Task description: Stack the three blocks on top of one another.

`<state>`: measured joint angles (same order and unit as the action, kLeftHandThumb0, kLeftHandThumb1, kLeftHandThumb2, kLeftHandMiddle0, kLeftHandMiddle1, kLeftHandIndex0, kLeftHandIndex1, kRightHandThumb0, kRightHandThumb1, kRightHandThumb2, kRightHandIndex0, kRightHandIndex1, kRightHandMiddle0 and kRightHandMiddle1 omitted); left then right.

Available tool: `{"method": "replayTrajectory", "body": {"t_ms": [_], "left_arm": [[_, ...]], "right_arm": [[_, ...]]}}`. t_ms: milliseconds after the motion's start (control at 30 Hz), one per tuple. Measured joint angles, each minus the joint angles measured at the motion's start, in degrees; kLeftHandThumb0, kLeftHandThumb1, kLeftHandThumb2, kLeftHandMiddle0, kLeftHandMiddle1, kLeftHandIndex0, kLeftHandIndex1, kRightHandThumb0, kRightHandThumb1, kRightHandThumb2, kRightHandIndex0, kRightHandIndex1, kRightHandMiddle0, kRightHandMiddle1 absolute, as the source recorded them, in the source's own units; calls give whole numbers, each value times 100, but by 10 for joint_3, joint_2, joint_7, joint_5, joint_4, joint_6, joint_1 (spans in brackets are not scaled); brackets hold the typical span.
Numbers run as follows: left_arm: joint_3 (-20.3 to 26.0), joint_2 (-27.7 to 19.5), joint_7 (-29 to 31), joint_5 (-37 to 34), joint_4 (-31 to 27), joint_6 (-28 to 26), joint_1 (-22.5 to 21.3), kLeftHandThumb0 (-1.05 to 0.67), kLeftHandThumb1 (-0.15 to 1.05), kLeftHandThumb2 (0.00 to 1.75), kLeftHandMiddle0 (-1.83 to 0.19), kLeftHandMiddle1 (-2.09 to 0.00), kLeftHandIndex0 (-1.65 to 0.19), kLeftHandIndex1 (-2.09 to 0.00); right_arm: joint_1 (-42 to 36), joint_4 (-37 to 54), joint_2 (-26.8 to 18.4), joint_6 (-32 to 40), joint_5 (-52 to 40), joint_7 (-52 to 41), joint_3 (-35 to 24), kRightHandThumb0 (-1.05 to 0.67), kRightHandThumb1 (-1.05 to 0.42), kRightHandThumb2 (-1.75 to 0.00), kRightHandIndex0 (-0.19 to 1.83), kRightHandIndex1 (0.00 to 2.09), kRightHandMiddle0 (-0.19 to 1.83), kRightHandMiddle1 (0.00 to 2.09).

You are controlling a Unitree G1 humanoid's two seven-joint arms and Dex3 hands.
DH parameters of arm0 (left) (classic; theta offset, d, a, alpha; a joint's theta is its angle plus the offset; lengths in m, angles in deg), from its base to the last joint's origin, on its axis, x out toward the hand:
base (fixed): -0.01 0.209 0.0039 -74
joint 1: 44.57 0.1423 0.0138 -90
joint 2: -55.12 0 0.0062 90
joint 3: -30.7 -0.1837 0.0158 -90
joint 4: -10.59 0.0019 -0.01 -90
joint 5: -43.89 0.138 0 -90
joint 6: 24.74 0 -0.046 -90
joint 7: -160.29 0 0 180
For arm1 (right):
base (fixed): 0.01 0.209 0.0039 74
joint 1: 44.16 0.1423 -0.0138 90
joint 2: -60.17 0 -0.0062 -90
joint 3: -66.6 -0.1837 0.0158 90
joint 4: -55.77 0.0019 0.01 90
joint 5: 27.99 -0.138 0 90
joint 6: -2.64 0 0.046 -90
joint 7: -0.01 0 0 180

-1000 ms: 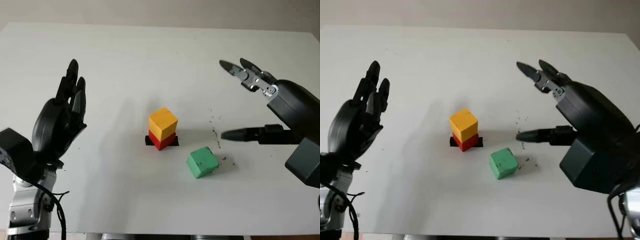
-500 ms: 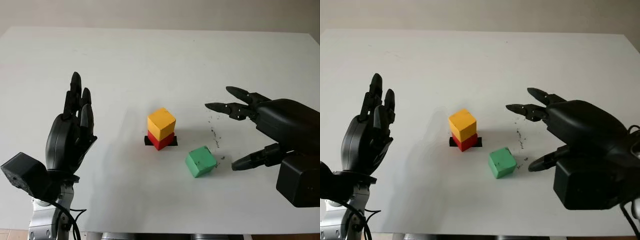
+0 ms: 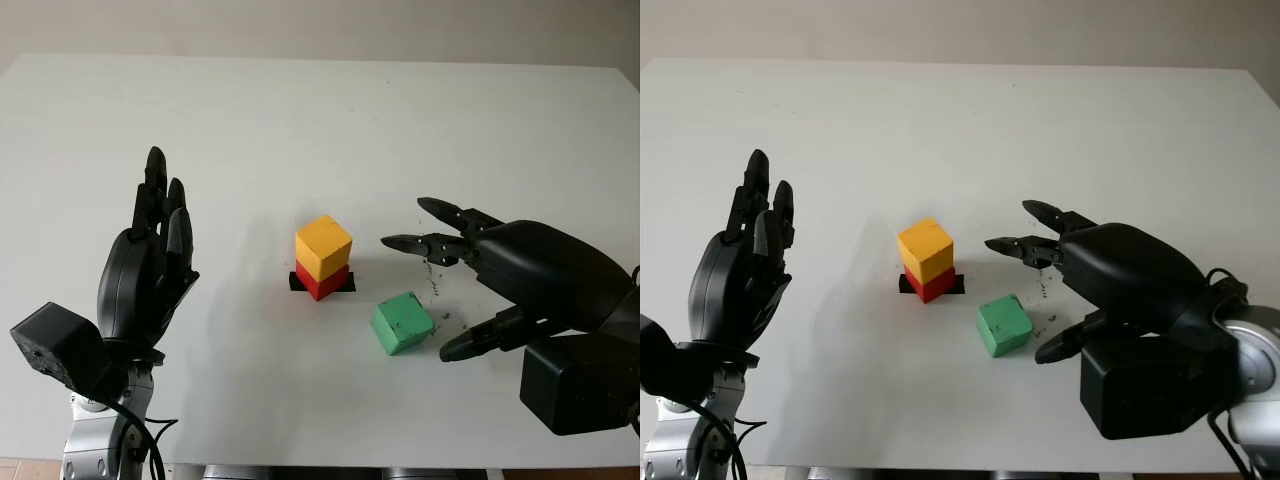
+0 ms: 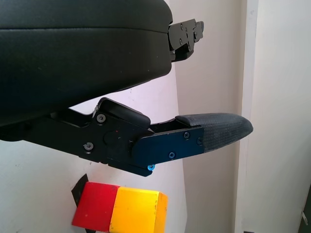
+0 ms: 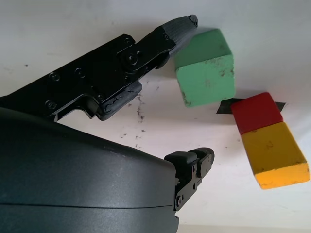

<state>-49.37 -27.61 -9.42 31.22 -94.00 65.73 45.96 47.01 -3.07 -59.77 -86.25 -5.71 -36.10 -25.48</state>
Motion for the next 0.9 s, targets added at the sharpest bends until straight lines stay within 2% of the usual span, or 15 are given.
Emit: {"method": "replayTrajectory", "body": {"t_ms": [433,900], "left_arm": [[-4,0,-3,5,-17,-11,13,-83,105,54,19,0,19,0],[-4,-1,0,5,-19,-10,21,-81,105,53,19,-1,19,0]], "right_arm": [[-18,-26,16,-25,12,14,24,-57,-78,-5,0,6,47,9],[-25,-70,44,-62,34,75,35,-47,-79,-6,12,9,71,16]]}}
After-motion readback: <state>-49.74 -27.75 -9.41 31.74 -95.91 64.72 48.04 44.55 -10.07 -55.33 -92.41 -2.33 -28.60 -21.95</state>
